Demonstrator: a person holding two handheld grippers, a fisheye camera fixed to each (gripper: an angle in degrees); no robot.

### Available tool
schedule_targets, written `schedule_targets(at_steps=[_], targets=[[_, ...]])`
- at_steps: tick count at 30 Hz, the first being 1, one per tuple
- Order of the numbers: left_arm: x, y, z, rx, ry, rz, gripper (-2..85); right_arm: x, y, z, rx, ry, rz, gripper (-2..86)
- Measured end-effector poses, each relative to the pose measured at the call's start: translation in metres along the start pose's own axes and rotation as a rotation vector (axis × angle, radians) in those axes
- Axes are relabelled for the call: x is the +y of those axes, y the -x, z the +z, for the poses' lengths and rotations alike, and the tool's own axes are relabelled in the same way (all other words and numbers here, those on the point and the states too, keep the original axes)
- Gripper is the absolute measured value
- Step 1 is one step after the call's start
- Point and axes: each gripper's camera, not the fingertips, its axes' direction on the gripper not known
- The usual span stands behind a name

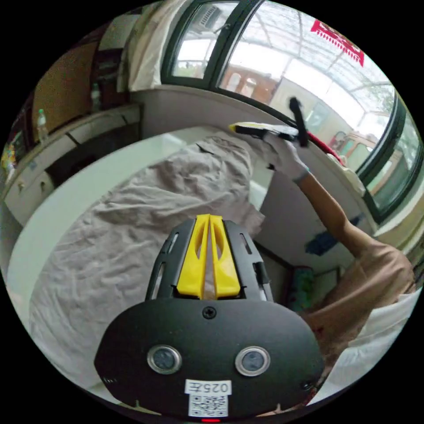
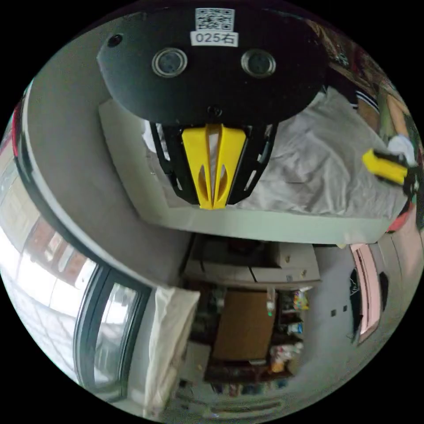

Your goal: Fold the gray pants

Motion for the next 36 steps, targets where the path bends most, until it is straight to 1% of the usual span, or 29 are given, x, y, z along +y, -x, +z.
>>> schedule_targets(at_steps=[1,2,3,4,6,10,12,14,16,17,18,19,20,21,22,25,26,28,29,31,33,36], targets=[[0.001,0.000,0.014,0.015,0.054,-0.004,-0.9,-0.014,-0.026,0.036,-0.040,0.079,0.070,-0.9],[0.002,0.000,0.022,-0.010,0.084,-0.013,-0.9,-0.019,-0.037,0.053,-0.060,0.120,0.096,-0.9],[0.008,-0.002,0.025,-0.034,0.037,-0.026,-0.9,-0.026,-0.053,0.088,-0.063,0.234,0.100,-0.9],[0.011,-0.002,0.026,-0.033,0.020,-0.042,-0.9,-0.028,-0.063,0.109,-0.064,0.272,0.073,-0.9],[0.013,-0.003,0.027,-0.036,0.017,-0.057,-0.9,-0.030,-0.074,0.119,-0.049,0.276,0.111,-0.9],[0.017,-0.005,0.028,-0.061,-0.026,-0.048,-0.9,-0.021,-0.062,0.133,0.091,0.274,-0.001,-0.9],[0.020,-0.004,0.025,-0.053,-0.048,-0.047,-0.8,-0.013,-0.066,0.125,0.071,0.245,-0.005,-0.7],[0.026,-0.003,0.017,0.013,-0.082,-0.054,-0.7,0.005,-0.084,0.099,0.025,0.155,0.116,-0.4],[0.031,-0.012,-0.002,0.108,-0.199,-0.015,-0.4,0.050,-0.116,0.057,-0.200,-0.007,0.246,1.7],[0.029,-0.015,-0.006,0.115,-0.221,-0.002,-0.3,0.063,-0.124,0.049,-0.246,-0.034,0.274,3.1],[0.021,-0.025,-0.008,0.102,-0.235,0.035,0.4,0.091,-0.141,0.036,-0.302,-0.065,0.354,5.7],[0.011,-0.035,-0.004,0.079,-0.219,0.066,1.6,0.119,-0.159,0.029,-0.340,-0.072,0.437,8.2],[0.005,-0.040,0.000,0.065,-0.198,0.082,2.4,0.132,-0.168,0.027,-0.354,-0.069,0.475,10.2],[-0.005,-0.049,0.011,0.034,-0.151,0.095,4.0,0.160,-0.187,0.028,-0.383,-0.064,0.561,14.2],[-0.012,-0.059,0.024,0.019,-0.109,0.122,5.4,0.184,-0.204,0.033,-0.409,-0.043,0.635,15.9],[-0.018,-0.076,0.049,-0.066,-0.069,0.138,5.8,0.226,-0.233,0.053,-0.414,0.022,0.743,17.9],[-0.018,-0.078,0.053,-0.091,-0.059,0.130,5.9,0.231,-0.235,0.055,-0.415,0.012,0.751,18.0],[-0.015,-0.080,0.055,-0.168,-0.075,0.096,2.6,0.243,-0.240,0.058,-0.445,-0.012,0.800,18.4],[-0.014,-0.080,0.054,-0.177,-0.078,0.088,1.4,0.244,-0.240,0.060,-0.459,-0.016,0.815,18.5],[-0.008,-0.076,0.048,-0.136,-0.091,0.072,-1.0,0.246,-0.237,0.071,-0.534,-0.023,0.880,18.9],[-0.006,-0.071,0.044,-0.107,-0.102,0.058,-1.4,0.243,-0.236,0.075,-0.484,-0.025,0.905,18.1],[-0.008,-0.068,0.036,-0.082,-0.094,0.045,-1.6,0.248,-0.246,0.086,-0.397,-0.015,1.022,13.4]])
